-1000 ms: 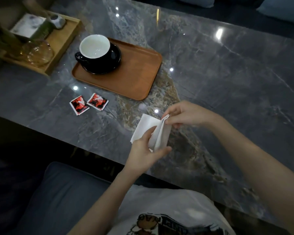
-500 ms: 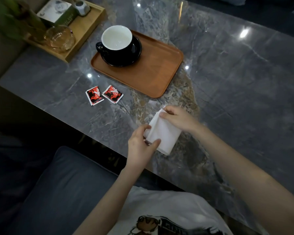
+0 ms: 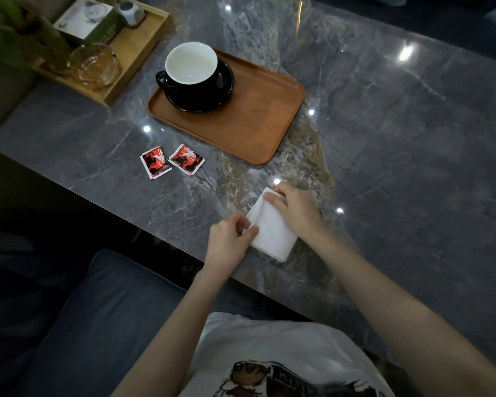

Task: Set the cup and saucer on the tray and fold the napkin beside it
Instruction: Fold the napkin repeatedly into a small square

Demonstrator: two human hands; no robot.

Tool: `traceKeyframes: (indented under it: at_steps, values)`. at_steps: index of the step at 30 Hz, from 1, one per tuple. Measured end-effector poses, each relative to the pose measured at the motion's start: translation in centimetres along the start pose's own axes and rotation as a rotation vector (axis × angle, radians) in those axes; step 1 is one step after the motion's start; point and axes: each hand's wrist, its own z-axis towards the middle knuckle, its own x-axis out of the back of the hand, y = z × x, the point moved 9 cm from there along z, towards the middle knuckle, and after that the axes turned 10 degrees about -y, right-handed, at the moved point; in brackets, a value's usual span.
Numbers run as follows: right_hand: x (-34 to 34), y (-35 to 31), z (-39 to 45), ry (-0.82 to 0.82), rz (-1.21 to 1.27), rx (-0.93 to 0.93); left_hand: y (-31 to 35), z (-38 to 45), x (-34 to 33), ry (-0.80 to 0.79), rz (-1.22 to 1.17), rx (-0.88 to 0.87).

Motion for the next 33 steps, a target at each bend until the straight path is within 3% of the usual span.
traceKeyframes:
  at_steps: [6,16,22,25,30,33]
  values:
    - [0.1,-0.8,-0.8,0.175,-0.094,0.055,0.1,1.1,0.2,-0.038,0.043,0.004]
    - [0.5,-1.2,-0.9,0.238,-0.167,0.045,0.5,2.0,0.0,-0.056,0.084,0.035]
    - [-0.1,-0.9,-1.0,0.343,-0.432,-0.041,0.1,2.6,0.1,-0.071,0.256,0.163]
    - [-0.4,-0.2,-0.5,0.304,-0.439,-0.082,0.0,2.6,0.7,-0.019,0.335,0.162]
    - [-0.5,-0.3,0.5,0.185,-0.464,-0.123,-0.1,2.7,1.1,0.02,0.189,0.051]
    - [0.7,-0.3,-1.2,0.256,-0.335,-0.111,-0.5,2.9,1.1,0.038,0.126,0.051]
